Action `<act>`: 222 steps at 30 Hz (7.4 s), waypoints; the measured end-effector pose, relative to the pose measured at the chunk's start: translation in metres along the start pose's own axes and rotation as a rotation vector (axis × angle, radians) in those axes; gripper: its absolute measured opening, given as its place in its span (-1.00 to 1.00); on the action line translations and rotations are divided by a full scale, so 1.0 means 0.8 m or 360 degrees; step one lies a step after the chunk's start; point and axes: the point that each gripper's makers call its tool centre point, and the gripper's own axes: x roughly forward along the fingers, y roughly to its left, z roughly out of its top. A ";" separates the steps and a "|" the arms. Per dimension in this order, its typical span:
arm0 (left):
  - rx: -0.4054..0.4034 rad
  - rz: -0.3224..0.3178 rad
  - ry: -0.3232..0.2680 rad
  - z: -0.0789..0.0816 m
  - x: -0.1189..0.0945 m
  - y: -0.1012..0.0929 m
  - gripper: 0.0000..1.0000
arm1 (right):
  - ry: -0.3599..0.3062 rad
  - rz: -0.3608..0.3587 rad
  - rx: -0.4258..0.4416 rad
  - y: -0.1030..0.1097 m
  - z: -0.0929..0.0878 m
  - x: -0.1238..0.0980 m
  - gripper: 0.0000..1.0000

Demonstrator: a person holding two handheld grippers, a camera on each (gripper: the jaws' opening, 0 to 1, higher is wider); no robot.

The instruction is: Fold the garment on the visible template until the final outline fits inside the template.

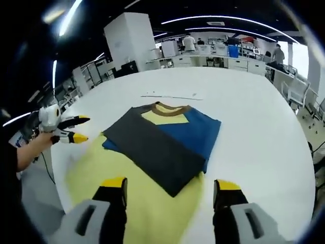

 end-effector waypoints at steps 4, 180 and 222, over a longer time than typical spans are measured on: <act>0.0005 -0.0002 0.0005 -0.002 -0.014 -0.005 0.60 | 0.0016 -0.0001 -0.0026 0.005 -0.008 -0.012 0.52; -0.0326 -0.0115 0.0919 -0.195 -0.214 -0.152 -1.00 | 0.0401 0.0042 0.0128 0.117 -0.243 -0.108 -1.00; -0.0152 0.0007 0.0484 -0.089 -0.225 -0.118 -1.00 | 0.0139 -0.0123 0.0171 0.105 -0.142 -0.146 -1.00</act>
